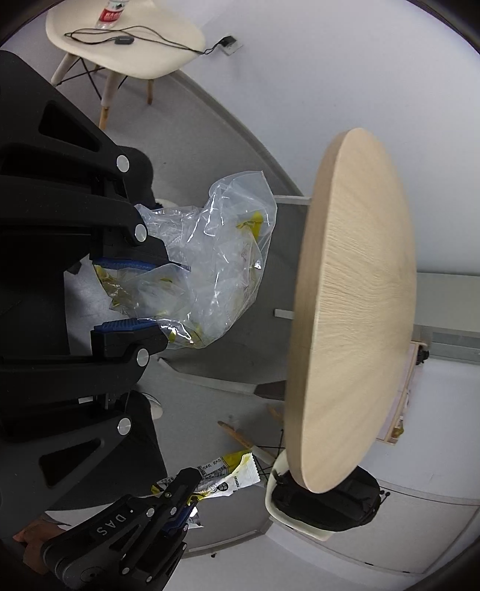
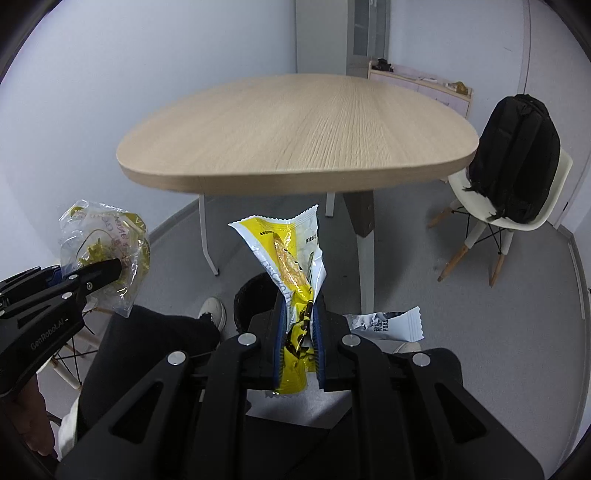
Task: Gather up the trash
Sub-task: 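Carry the yellow wrapper and clear plastic bag down to the black bin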
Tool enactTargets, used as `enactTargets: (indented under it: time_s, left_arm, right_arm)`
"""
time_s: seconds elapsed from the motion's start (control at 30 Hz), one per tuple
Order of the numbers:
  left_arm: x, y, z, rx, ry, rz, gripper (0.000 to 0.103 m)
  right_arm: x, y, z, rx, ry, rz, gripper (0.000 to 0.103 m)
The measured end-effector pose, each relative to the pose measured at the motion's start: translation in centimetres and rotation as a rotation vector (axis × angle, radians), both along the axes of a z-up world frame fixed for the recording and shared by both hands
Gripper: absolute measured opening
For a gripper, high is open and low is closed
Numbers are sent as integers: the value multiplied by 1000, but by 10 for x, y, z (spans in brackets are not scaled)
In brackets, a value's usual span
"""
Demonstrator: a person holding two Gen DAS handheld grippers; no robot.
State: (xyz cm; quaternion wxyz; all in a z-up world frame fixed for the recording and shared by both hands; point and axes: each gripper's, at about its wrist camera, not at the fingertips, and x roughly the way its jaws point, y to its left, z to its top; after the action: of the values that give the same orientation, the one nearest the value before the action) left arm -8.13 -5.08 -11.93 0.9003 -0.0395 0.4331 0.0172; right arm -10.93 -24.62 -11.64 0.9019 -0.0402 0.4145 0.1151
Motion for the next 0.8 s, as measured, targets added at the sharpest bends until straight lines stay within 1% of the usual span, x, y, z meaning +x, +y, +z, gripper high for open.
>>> enactTargets:
  time_s: [0.13,0.5,0.6,0.67,0.8]
  left_arm:
    - [7,3,-17,-4,31,11,20]
    - [40,10,-76,-23,106,14,20]
    - [57,16,-97,-28,124,12,20]
    - [67,21,-110,-14,142,15,20]
    - [94,34,-139,-39,183,28,20]
  right_arm:
    - [4,2,-17,-9,16,-3,12]
    - [23,16,-80,-34,109,-3,12]
    - [37,21,-97,-42,138,-6,12]
    - [51,27,-109,-52,167,-8,12]
    - [80,38,-134,-57,209,-7,12]
